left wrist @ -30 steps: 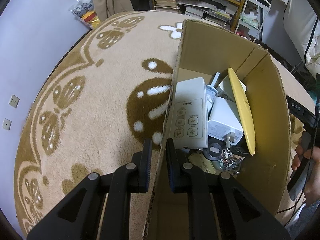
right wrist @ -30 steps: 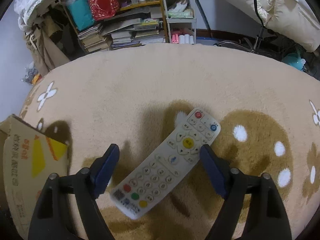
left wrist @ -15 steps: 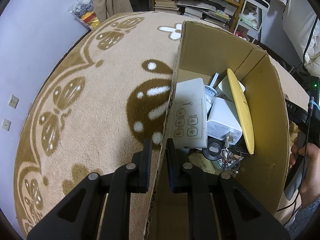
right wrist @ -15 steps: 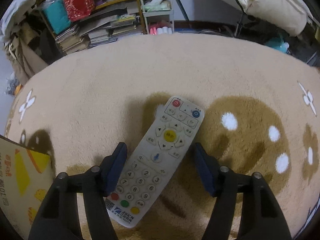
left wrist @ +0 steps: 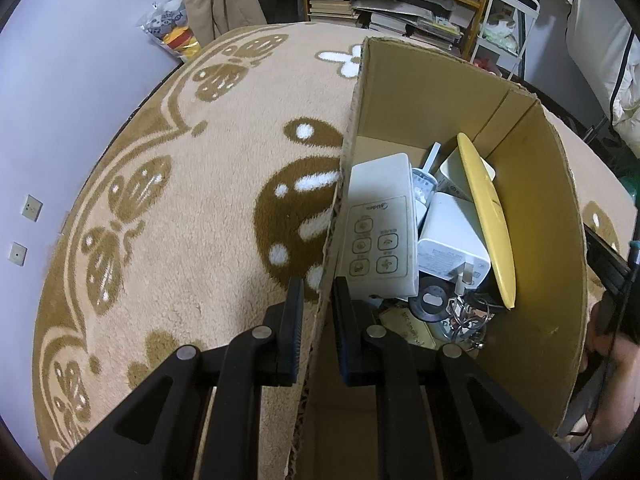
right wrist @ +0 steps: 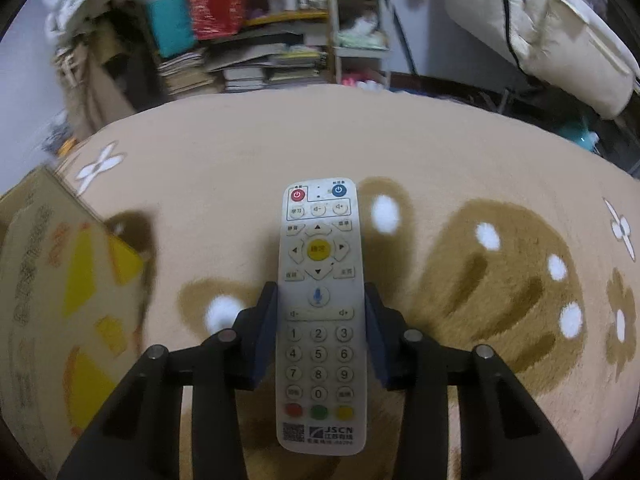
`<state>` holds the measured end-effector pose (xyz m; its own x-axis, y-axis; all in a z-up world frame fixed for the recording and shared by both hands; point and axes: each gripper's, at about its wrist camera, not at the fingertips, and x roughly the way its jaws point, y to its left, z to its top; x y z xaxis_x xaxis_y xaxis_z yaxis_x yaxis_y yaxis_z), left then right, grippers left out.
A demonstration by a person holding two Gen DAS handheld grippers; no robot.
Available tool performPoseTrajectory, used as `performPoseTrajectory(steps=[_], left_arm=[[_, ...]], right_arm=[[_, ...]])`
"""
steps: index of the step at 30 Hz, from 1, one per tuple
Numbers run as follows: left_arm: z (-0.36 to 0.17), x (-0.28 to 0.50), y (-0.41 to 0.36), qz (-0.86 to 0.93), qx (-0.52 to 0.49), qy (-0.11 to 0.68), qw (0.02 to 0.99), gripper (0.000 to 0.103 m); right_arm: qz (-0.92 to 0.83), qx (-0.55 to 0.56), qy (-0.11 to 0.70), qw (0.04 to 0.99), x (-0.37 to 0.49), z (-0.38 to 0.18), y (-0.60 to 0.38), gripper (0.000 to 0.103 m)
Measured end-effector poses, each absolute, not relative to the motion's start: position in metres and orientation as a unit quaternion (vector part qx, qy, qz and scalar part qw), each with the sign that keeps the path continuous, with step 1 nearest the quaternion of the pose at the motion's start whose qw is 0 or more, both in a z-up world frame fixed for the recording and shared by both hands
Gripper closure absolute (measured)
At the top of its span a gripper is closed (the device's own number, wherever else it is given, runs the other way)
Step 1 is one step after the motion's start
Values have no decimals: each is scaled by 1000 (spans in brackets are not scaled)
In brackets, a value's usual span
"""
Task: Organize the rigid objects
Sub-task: 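Carry the white TV remote into the box and open the right tool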
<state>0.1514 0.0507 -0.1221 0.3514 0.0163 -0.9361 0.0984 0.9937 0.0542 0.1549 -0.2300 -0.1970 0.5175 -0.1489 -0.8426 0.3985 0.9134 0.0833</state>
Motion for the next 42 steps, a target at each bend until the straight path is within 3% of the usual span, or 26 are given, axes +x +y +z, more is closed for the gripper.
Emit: performPoseTrajectory(steps=[19,35,42], left_arm=[[-119,148,58,-25,37,565,824,89],[-112,140,58,-23,27,559,829,89],[-111,136,60,-27,21,555,831,87]], right_arm=[[1,175,376,910,137,-74,-173,59],[58,161,422,890,141,-107,-112,59],[51,154,410,897,137,-98,-112,59]])
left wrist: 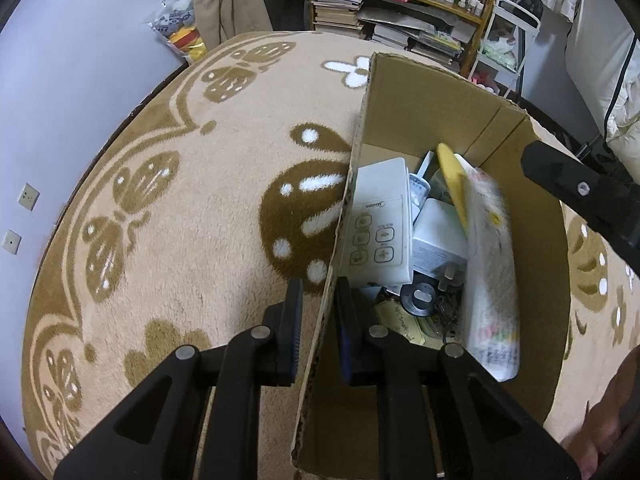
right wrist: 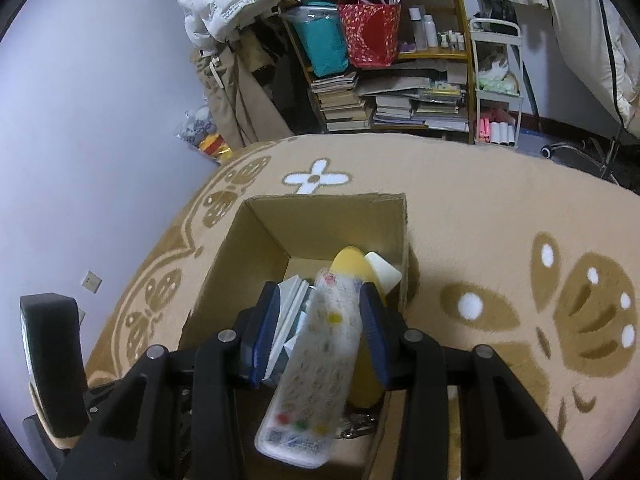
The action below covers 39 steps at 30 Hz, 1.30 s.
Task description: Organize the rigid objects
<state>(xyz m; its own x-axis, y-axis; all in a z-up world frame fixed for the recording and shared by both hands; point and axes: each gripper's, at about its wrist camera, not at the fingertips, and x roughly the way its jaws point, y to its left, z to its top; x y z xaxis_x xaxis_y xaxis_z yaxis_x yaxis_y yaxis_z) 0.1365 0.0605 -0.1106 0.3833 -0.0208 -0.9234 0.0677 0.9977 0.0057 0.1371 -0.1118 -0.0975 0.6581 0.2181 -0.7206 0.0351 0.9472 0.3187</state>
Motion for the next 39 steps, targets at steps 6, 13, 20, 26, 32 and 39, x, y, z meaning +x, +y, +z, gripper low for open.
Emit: performPoseTrajectory(steps=[6,13,20,26,32,39], left_arm=[[-103,128,53,-24,50,542,838,86],[-85,115,50,-26,68,530,845,72],[-59,90,52,-16,81,498,863,45],[-38,69,43,-14,101,475,874,28],[-17,45,34,-24,115,438,891,17],[-1,20,31,-30,105,416,903,10]], right_arm=[[45,138,412,899,126,-88,-116,32],[41,127,409,903,110,-74,-127,15],[24,134,397,907,82,-63,-144,0],[9,112,398,910,54,-57,-157,0],[2,114,394,912,21,-48,-177,0],[6,108,372,922,-16,-38,-188,0]])
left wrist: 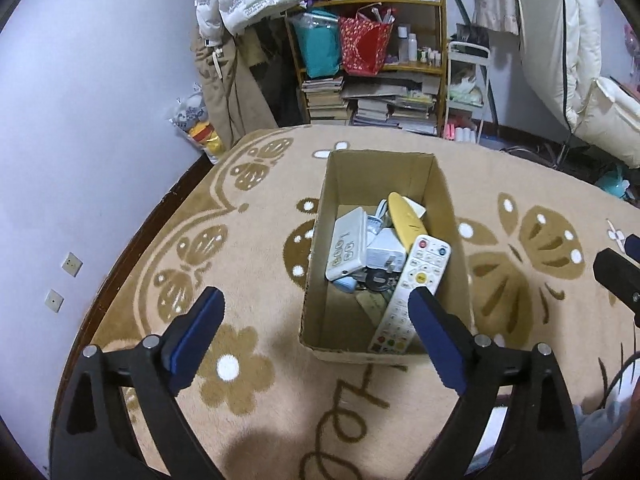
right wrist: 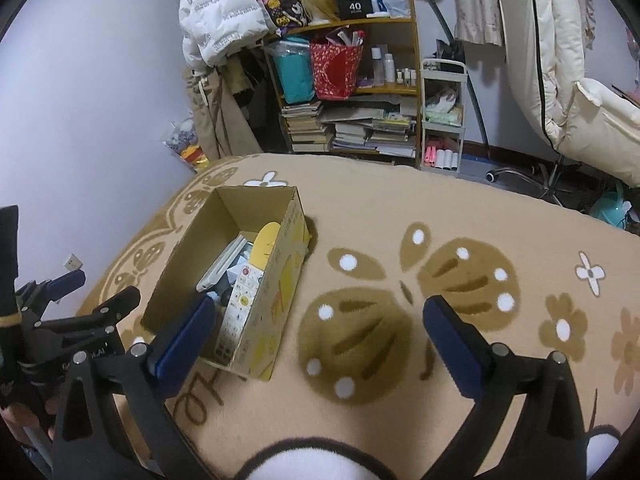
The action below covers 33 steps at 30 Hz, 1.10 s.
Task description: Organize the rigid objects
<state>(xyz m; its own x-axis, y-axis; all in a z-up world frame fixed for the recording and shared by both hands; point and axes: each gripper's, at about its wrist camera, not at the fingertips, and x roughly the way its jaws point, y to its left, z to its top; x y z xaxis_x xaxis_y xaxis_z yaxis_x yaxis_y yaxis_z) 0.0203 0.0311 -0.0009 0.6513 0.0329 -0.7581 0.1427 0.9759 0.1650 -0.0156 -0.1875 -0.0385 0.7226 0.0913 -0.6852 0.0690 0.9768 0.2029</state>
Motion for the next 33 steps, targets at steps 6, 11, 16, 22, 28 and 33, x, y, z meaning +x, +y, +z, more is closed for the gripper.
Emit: performPoseTrajectory(steps=[6,11,16,22,28,33], left_arm=[[9,-2,22,-27,120,398,909,10],[20,-24,16,-13,135,361,923,10],[23,-40,13,-16,133,334,933,10],[28,-48,14,-23,98,307,946,10],[26,-51,12,-29,101,296,949,10],[23,-52,13,-31,95,297,949,10]], right_arm=[[13,115,339,934,-45,-33,-191,0],[18,123,312,942,-59,-32,-196,0],[14,137,291,947,-73,-36,-204,0],[-4,126,256,958,-86,-34,-206,0],[-19,102,239,965,-89,-32,-205,0],[-23,98,242,965,-89,-34,-204,0]])
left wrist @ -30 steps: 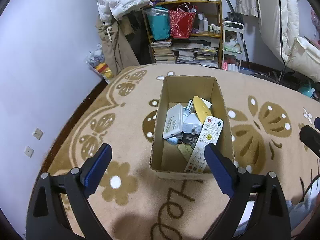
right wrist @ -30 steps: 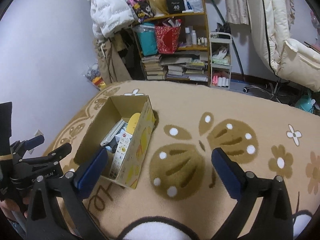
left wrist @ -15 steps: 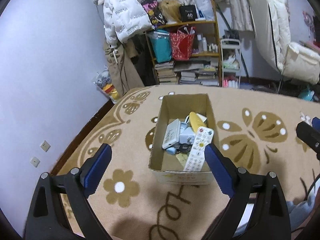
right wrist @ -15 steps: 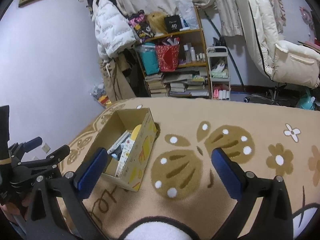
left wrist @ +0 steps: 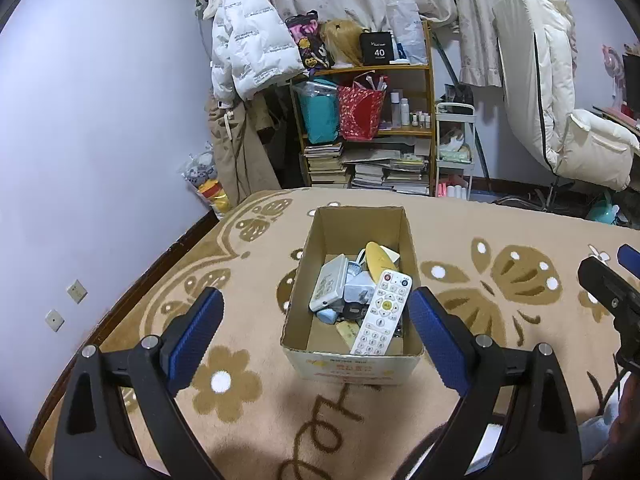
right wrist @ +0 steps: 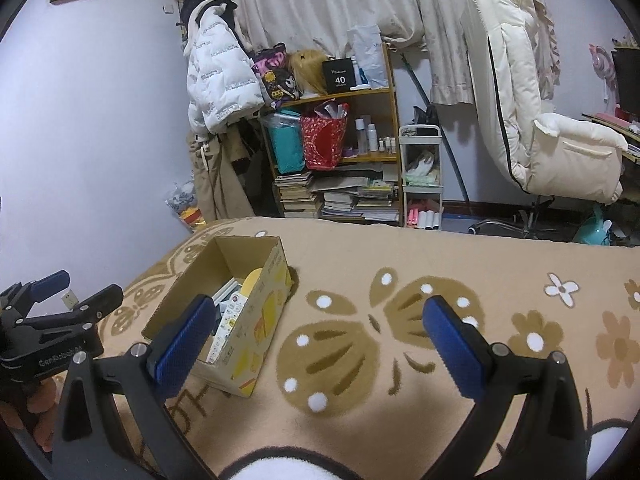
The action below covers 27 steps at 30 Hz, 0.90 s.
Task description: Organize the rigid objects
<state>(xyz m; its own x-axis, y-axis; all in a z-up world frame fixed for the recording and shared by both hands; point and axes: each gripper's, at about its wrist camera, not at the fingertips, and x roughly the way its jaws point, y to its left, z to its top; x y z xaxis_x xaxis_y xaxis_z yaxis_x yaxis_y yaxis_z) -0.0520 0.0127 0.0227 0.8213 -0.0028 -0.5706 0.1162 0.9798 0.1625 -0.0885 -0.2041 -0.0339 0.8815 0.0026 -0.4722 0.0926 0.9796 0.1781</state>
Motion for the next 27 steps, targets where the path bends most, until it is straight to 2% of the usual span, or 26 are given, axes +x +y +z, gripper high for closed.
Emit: performPoseTrajectory(steps=[13,17,27], left_arm=[[17,-52,15,-27,103,309,945,8],[17,-50,15,-30,100,307,946,1],[15,-49,18,-38,92,313,945,1]], right_arm=[[-13,93,262,960,-89,-43,-200,0],[-12,84,261,962,-90,-45,-197,0],[-15,92,264,960,-93,-45,-199,0]])
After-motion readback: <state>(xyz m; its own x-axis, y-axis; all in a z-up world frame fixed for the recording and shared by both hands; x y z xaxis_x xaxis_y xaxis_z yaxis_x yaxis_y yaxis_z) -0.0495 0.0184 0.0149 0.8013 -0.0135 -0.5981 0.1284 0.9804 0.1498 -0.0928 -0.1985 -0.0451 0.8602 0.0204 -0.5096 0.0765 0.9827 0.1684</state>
